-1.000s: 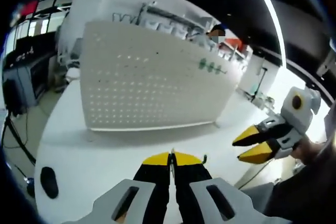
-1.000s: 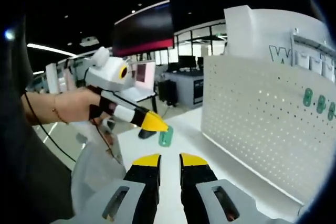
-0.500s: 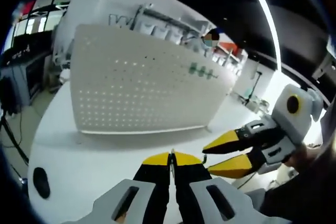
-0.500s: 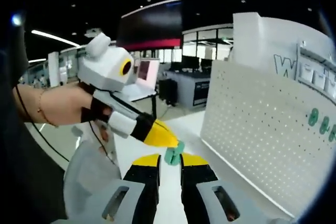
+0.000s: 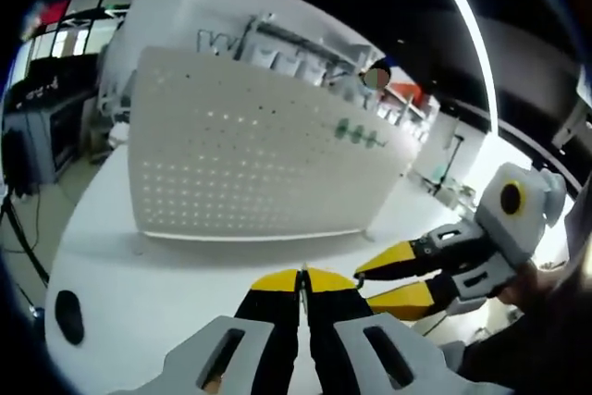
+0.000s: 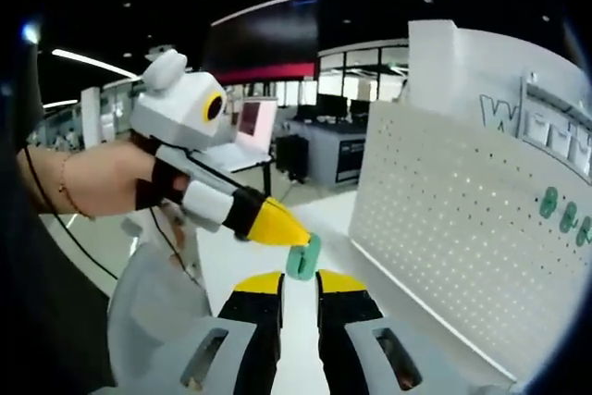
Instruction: Insert the hook assembly into the mounting plate slot until the hook locks in place.
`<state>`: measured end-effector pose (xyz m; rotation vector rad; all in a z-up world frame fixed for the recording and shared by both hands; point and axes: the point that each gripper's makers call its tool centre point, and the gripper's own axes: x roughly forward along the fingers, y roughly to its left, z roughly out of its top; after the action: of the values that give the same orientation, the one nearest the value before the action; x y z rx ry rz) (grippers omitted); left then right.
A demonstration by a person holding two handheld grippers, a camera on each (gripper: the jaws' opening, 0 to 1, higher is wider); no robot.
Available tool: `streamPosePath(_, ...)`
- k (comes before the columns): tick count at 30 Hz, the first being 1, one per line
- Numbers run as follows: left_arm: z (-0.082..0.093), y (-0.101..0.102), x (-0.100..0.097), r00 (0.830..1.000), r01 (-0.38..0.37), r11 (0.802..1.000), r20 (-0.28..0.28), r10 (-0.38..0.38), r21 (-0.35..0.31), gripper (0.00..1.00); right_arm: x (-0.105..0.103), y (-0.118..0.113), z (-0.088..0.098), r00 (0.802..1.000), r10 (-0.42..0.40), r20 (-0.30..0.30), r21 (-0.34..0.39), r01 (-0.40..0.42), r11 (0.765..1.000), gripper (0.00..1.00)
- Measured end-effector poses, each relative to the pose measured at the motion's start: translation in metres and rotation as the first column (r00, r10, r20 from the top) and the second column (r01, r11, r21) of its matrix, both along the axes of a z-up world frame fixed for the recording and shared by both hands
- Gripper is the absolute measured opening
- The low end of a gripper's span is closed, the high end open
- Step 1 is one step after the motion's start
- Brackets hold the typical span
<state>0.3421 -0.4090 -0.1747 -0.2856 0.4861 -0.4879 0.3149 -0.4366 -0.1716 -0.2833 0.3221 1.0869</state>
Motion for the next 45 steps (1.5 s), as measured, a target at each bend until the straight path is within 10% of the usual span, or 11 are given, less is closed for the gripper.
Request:
streamPosePath(13, 0.008, -0.02, 0.004, 1.0, -0.006, 0.995, 0.011, 0.007, -0.103, 0.01, 0.012, -0.007, 0.004, 0.997, -0.06, 0.045, 0.008, 0.059, 0.998, 0.12)
streamPosePath(45, 0.014, -0.026, 0.001, 1.0, -0.004, 0.993, 0.025, 0.007, -0.118, 0.01, 0.018, -0.002, 0.006, 0.992, -0.053, 0.112, -0.001, 0.054, 0.999, 0.06)
